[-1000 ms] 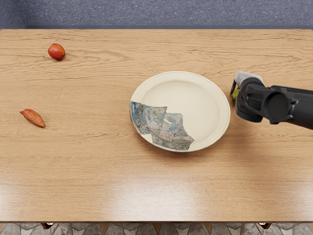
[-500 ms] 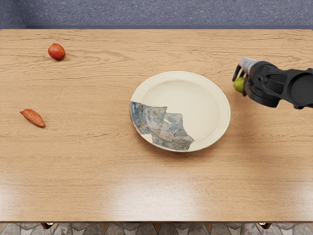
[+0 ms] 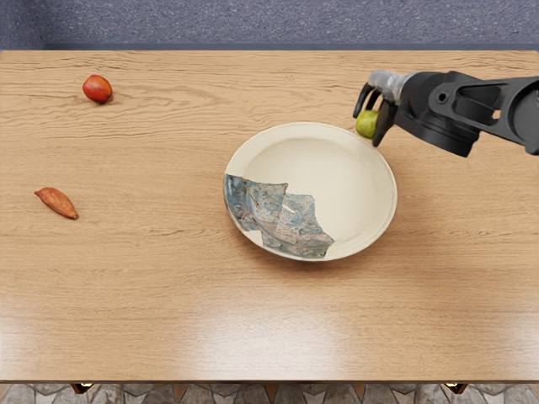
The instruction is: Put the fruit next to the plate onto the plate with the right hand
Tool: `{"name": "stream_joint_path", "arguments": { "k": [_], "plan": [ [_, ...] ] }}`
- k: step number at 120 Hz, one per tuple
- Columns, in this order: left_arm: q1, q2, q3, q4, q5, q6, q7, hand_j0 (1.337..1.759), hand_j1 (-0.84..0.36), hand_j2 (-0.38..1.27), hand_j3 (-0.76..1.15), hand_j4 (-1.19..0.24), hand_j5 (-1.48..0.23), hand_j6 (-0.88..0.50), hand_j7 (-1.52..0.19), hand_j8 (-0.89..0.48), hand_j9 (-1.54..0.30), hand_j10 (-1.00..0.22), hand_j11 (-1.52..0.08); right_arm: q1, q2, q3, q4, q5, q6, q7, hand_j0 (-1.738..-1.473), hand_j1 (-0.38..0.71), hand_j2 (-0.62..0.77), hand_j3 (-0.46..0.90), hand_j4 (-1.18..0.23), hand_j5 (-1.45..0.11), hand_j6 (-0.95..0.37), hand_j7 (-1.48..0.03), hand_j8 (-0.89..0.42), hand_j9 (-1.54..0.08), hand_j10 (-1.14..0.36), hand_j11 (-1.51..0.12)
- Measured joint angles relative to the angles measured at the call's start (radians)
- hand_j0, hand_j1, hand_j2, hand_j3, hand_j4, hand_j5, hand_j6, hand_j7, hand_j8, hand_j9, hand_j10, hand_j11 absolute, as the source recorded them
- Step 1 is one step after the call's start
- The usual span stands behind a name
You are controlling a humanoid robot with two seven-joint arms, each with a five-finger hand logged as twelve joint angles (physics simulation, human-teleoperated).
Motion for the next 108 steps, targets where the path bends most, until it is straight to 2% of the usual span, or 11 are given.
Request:
{"name": "stream_joint_path", "arguments": {
  "k": [63,65,75,84,99,108],
  "plan": [
    [0.002,0.0,0.001,0.001,0.001,0.0,0.0,1.658,0.32,0.0,0.0,-0.02,-0.03,-0.02,-0.03,-0.02,-0.03,-0.02,-0.03,-0.003,0.126,0.07,0.071,0.059,0.008,-0.001,-1.654,0.34,0.35,0.0,-0.59,-1.07,-0.4,-0.99,-0.42,-1.02,-0.75,-1.02],
    [0.002,0.0,0.0,0.001,0.001,0.0,0.0,1.658,0.32,0.0,0.0,-0.02,-0.03,-0.02,-0.03,-0.02,-0.03,-0.02,-0.03,-0.003,0.128,0.071,0.074,0.059,0.007,-0.001,-1.655,0.33,0.33,0.0,-0.58,-1.03,-0.4,-0.96,-0.42,-0.99,-0.72,-0.99],
    [0.002,0.0,0.0,0.001,0.001,0.0,0.0,1.658,0.32,0.0,0.0,-0.02,-0.03,-0.02,-0.03,-0.02,-0.03,-0.02,-0.03,0.003,0.13,0.073,0.083,0.062,0.007,0.0,-1.656,0.11,0.22,0.0,-0.39,-0.69,-0.27,-0.64,-0.28,-0.66,-0.48,-0.66],
    [0.002,0.0,0.0,0.001,0.001,0.0,0.0,1.658,0.32,0.0,0.0,-0.02,-0.03,-0.02,-0.03,-0.02,-0.03,-0.02,-0.03,0.006,0.131,0.074,0.088,0.071,0.007,0.0,-1.656,-0.03,0.15,0.0,-0.27,-0.48,-0.19,-0.45,-0.2,-0.46,-0.34,-0.46],
    [0.002,0.0,0.0,0.001,0.001,0.0,0.0,1.658,0.32,0.0,0.0,-0.02,-0.03,-0.02,-0.03,-0.02,-0.03,-0.02,-0.03,0.014,0.127,0.079,0.095,0.089,0.014,0.0,-1.657,-0.18,0.08,0.0,-0.15,-0.26,-0.1,-0.24,-0.11,-0.25,-0.18,-0.25],
    [0.002,0.0,0.001,0.001,0.001,0.0,0.0,1.658,0.32,0.0,0.0,-0.02,-0.03,-0.02,-0.03,-0.02,-0.03,-0.02,-0.03,0.003,0.107,0.125,0.13,0.125,-0.007,0.0,-1.657,-0.23,0.06,0.0,-0.1,-0.18,-0.07,-0.17,-0.07,-0.17,-0.13,-0.17]
  ]
}}
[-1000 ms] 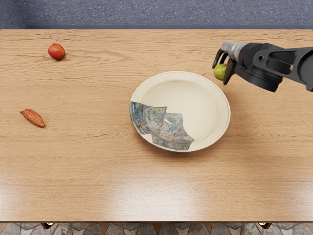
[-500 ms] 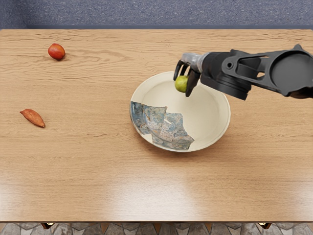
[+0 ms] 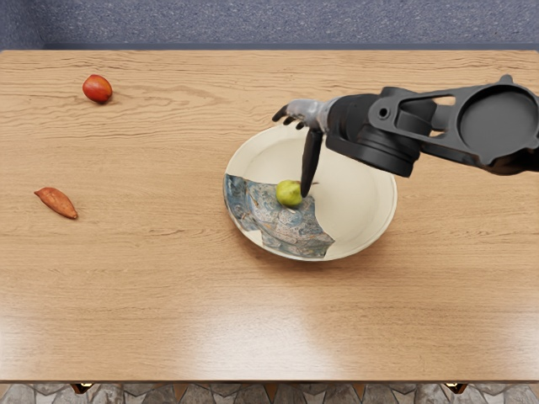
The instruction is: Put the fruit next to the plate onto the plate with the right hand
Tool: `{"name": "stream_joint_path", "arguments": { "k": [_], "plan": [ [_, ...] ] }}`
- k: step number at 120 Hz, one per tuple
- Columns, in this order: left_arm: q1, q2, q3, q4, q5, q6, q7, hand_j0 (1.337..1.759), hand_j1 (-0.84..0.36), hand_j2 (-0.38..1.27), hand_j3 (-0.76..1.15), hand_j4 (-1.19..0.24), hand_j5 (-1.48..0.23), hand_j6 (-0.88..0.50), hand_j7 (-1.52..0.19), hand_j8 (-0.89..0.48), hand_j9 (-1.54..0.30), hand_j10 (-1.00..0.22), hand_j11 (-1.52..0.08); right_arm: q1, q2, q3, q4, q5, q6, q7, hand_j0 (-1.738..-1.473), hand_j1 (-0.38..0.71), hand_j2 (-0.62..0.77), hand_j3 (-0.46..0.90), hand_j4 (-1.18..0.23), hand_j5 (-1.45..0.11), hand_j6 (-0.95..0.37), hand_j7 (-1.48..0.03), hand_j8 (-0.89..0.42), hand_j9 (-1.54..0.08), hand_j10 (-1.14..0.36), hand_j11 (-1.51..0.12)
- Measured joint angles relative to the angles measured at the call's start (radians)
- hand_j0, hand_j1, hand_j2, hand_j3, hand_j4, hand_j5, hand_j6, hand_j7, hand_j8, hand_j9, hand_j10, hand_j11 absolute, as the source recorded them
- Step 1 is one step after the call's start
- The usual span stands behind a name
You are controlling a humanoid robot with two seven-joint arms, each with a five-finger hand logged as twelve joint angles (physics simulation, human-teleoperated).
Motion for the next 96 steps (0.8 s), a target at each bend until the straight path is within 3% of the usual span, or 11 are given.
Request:
{"name": "stream_joint_path", "arguments": {
  "k": [7,15,29,39,61,96],
  "plan": [
    [0.0,0.0,0.0,0.0,0.0,0.0,0.0,1.658,0.32,0.0,0.0,-0.02,-0.03,-0.02,-0.03,-0.02,-0.03,-0.02,-0.03,-0.049,-0.054,0.086,0.055,0.019,-0.007,0.0,-1.658,-0.26,0.04,0.0,-0.08,-0.14,-0.05,-0.13,-0.06,-0.13,-0.1,-0.13],
    [0.0,0.0,0.0,0.0,0.0,0.0,0.0,1.658,0.32,0.0,0.0,-0.02,-0.03,-0.02,-0.03,-0.02,-0.03,-0.02,-0.03,-0.164,-0.122,0.254,0.115,0.039,0.056,0.0,-1.658,-0.29,0.03,0.0,-0.06,-0.1,-0.04,-0.09,-0.04,-0.09,-0.07,-0.09],
    [0.0,0.0,0.0,0.0,0.0,0.0,0.0,1.658,0.32,0.0,0.0,-0.02,-0.03,-0.02,-0.03,-0.02,-0.03,-0.02,-0.03,-0.429,-0.24,0.618,0.179,0.175,0.38,0.0,-1.658,-0.31,0.02,0.0,-0.03,-0.06,-0.02,-0.05,-0.02,-0.05,-0.04,-0.05],
    [0.0,0.0,0.0,0.0,0.0,0.0,0.0,1.658,0.32,0.0,0.0,-0.02,-0.03,-0.02,-0.03,-0.02,-0.03,-0.02,-0.03,-0.545,-0.341,0.757,0.199,0.33,0.604,0.0,-1.658,-0.33,0.01,0.0,-0.02,-0.04,-0.02,-0.03,-0.02,-0.04,-0.03,-0.04],
    [0.0,0.0,0.0,0.0,0.0,0.0,0.0,1.658,0.32,0.0,0.0,-0.02,-0.03,-0.02,-0.03,-0.02,-0.03,-0.02,-0.03,-0.657,-0.539,0.85,0.183,0.566,0.773,0.0,-1.658,-0.34,0.01,0.0,-0.01,-0.01,-0.01,-0.01,-0.01,-0.01,-0.01,-0.01],
    [0.014,0.0,-0.001,-0.003,-0.002,-0.001,0.0,1.658,0.32,0.0,0.0,-0.02,-0.03,-0.02,-0.03,-0.02,-0.03,-0.02,-0.03,-0.747,-0.737,0.855,0.108,0.677,0.807,0.0,-1.658,-0.35,0.0,0.0,0.0,0.0,0.0,0.0,0.0,0.0,0.0,0.0]
  ]
}}
